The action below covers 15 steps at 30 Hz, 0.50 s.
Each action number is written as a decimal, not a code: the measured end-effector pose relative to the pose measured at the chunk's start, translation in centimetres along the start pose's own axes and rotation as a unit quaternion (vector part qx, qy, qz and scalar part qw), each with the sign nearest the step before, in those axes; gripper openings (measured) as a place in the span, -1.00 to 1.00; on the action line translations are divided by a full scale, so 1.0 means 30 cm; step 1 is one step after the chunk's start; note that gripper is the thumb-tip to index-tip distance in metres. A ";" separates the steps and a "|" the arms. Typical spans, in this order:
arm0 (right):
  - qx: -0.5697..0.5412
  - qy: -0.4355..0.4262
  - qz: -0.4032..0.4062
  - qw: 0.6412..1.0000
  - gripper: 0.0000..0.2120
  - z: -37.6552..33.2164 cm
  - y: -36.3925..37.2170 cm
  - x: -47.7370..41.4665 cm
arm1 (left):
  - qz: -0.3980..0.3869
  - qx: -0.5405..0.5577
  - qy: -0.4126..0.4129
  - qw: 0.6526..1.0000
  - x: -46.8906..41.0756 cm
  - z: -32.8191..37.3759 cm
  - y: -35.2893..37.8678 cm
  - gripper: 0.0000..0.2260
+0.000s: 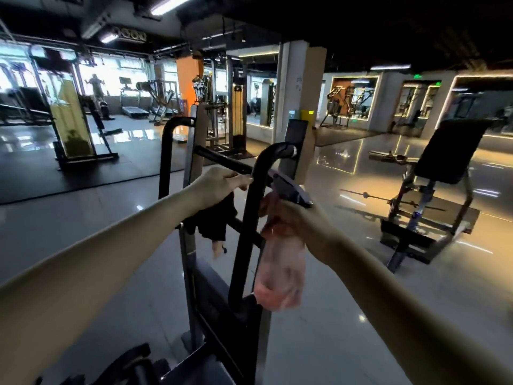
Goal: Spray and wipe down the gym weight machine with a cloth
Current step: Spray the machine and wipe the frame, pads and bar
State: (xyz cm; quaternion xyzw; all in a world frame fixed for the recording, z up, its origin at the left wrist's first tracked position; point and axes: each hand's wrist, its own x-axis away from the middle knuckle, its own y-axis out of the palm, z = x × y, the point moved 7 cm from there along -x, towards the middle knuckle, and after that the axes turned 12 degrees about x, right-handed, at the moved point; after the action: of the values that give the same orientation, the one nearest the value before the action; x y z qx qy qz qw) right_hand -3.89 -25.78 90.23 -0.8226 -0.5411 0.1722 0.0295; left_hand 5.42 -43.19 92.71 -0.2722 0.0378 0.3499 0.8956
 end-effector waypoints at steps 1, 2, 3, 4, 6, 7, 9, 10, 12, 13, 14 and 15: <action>-0.014 0.006 -0.002 1.000 -0.87 0.017 -0.065 0.029 | 0.033 -0.001 0.014 0.999 0.010 0.040 0.018 -0.66; -0.022 0.011 -0.002 1.000 -0.80 0.031 -0.125 0.055 | 0.061 -0.008 0.021 0.998 0.023 0.070 0.031 -0.65; -0.023 0.017 -0.003 1.000 -0.72 0.045 -0.193 0.076 | 0.086 -0.020 0.022 0.996 0.036 0.096 0.045 -0.65; -0.018 0.026 -0.006 0.999 -0.64 0.056 -0.259 0.096 | 0.105 -0.032 0.021 0.994 0.048 0.116 0.061 -0.69; -0.010 0.051 -0.008 0.999 -0.51 0.101 -0.377 0.097 | 0.123 -0.046 0.014 0.991 0.065 0.141 0.085 -0.83; -0.008 0.058 -0.013 0.998 -0.48 0.125 -0.423 0.087 | 0.129 -0.054 0.013 0.990 0.073 0.150 0.093 -0.84; -0.003 0.067 -0.039 0.997 -0.45 0.191 -0.495 0.041 | 0.147 -0.083 0.006 0.986 0.073 0.168 0.103 -0.80; 0.008 0.071 -0.053 0.996 -0.44 0.228 -0.522 0.008 | 0.153 -0.097 -0.004 0.983 0.066 0.172 0.104 -0.79; 0.030 0.077 -0.075 0.994 -0.44 0.290 -0.551 -0.063 | 0.155 -0.130 -0.029 0.979 0.043 0.185 0.104 -0.79; 0.038 0.077 -0.084 0.993 -0.44 0.312 -0.555 -0.099 | 0.156 -0.157 -0.038 0.974 0.037 0.195 0.107 -0.78; 0.046 0.073 -0.090 0.992 -0.44 0.327 -0.554 -0.132 | 0.159 -0.183 -0.043 0.969 0.032 0.206 0.111 -0.77; 0.052 0.065 -0.097 0.992 -0.43 0.331 -0.550 -0.164 | 0.162 -0.199 -0.045 0.966 0.025 0.213 0.113 -0.77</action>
State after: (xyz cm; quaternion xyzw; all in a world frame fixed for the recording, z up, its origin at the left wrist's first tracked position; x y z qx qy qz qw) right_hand -23.30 -24.78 86.03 -0.7732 -0.6055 0.1427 0.1235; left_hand 3.00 -37.40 96.39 -0.4190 -0.0289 0.5025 0.7558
